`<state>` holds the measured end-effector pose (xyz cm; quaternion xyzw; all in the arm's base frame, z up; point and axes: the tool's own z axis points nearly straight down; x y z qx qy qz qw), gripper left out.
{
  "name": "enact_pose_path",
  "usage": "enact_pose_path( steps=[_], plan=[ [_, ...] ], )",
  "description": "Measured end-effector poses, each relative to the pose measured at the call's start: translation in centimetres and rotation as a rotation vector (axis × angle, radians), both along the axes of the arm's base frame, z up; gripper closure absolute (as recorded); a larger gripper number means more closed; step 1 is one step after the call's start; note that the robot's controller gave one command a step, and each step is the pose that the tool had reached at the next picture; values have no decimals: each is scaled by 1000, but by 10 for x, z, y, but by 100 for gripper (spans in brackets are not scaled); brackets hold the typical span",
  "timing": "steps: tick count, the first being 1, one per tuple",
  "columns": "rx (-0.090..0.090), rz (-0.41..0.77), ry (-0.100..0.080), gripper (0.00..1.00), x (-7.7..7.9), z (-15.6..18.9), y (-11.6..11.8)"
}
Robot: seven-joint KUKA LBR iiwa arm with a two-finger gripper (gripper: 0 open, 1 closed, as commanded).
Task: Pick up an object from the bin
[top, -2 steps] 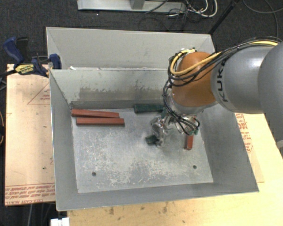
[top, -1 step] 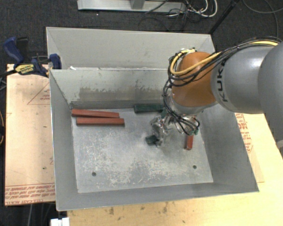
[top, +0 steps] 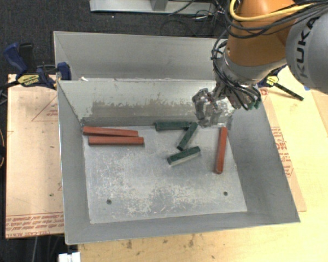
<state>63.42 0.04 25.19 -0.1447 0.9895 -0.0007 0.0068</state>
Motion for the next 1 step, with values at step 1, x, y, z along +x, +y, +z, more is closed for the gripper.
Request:
enact_pose_path(
  steps=[1],
  plan=[
    [0, 0, 9, 100, -2, -5, 0]
  ],
)
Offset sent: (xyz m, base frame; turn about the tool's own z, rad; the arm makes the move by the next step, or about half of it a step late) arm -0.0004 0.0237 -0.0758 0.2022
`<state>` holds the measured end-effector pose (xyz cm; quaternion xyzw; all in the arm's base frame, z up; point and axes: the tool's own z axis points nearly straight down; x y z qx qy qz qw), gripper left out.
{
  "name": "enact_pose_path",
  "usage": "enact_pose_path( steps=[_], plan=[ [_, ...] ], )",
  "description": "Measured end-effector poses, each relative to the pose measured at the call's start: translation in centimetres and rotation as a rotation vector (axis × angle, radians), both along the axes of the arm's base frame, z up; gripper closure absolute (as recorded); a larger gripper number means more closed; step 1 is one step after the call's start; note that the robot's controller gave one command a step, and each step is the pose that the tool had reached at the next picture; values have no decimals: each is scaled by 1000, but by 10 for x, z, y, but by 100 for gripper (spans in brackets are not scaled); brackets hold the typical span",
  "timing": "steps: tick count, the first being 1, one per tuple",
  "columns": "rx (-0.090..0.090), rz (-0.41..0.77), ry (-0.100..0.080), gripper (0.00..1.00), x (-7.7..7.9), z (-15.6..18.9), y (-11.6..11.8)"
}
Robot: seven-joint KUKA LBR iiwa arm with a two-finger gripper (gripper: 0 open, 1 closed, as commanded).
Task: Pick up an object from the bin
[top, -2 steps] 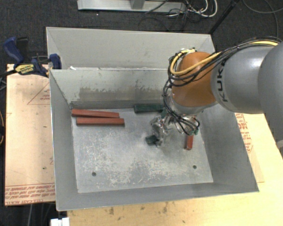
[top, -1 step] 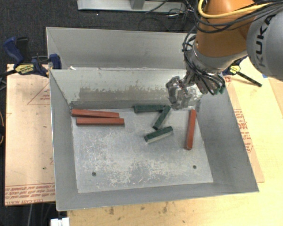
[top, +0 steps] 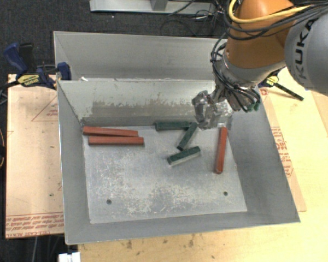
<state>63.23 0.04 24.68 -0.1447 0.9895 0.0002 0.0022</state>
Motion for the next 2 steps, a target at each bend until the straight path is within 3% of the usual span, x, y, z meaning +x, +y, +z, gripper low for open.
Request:
enact_pose_path(
  steps=[1, 2],
  plan=[
    [1, -200, 8, 0, 1, -74, 26],
    [1, -201, 3, 0, 2, -71, 25]
  ],
)
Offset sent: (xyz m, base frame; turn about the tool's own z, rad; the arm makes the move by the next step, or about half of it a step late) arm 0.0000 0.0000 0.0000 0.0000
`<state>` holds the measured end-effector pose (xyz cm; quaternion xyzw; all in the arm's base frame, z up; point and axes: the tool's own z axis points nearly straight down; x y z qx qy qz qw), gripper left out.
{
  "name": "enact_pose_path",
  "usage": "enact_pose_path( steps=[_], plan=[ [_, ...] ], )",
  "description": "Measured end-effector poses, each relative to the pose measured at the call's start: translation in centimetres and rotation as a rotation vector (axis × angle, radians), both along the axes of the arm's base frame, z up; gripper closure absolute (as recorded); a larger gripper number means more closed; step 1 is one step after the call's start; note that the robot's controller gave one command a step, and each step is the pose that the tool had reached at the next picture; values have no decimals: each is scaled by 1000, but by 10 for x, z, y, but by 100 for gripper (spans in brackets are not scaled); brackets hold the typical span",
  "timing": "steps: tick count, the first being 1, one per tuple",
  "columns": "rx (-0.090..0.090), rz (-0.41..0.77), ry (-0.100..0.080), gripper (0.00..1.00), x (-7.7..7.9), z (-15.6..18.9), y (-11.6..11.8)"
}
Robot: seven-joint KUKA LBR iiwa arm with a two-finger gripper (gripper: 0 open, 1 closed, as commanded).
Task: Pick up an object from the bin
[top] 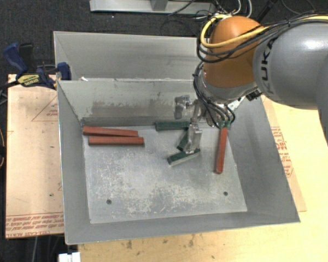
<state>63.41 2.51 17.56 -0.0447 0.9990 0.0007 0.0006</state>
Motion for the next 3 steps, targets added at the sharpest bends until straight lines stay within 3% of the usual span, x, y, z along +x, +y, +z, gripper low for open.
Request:
enact_pose_path(
  steps=[1, 2, 3],
  plan=[
    [0, 91, -6, 0, -1, -33, -17],
    [-1, 332, -2, 0, 4, -69, -39],
    [-1, 559, -2, 0, 7, -95, -45]
  ],
)
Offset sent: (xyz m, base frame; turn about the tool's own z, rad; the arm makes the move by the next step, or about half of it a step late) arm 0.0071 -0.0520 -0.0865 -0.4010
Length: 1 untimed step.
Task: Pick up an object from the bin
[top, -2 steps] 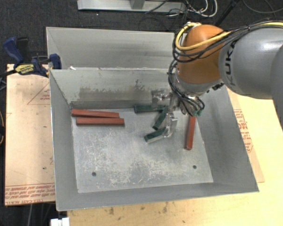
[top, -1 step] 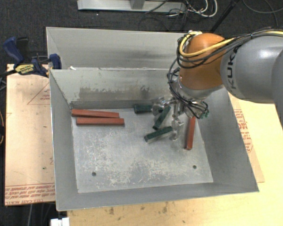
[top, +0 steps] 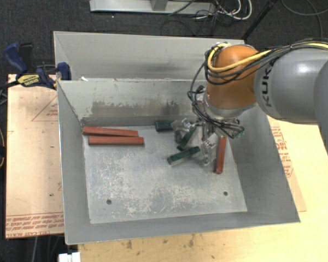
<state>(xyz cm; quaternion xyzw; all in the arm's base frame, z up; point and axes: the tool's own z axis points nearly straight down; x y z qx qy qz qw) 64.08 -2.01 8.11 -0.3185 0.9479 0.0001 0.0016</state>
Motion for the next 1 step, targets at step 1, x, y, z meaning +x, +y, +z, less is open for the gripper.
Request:
enact_pose_path(
  steps=[1],
  plan=[
    [1, 361, 0, 100, -3, 4, 15]
  ],
)
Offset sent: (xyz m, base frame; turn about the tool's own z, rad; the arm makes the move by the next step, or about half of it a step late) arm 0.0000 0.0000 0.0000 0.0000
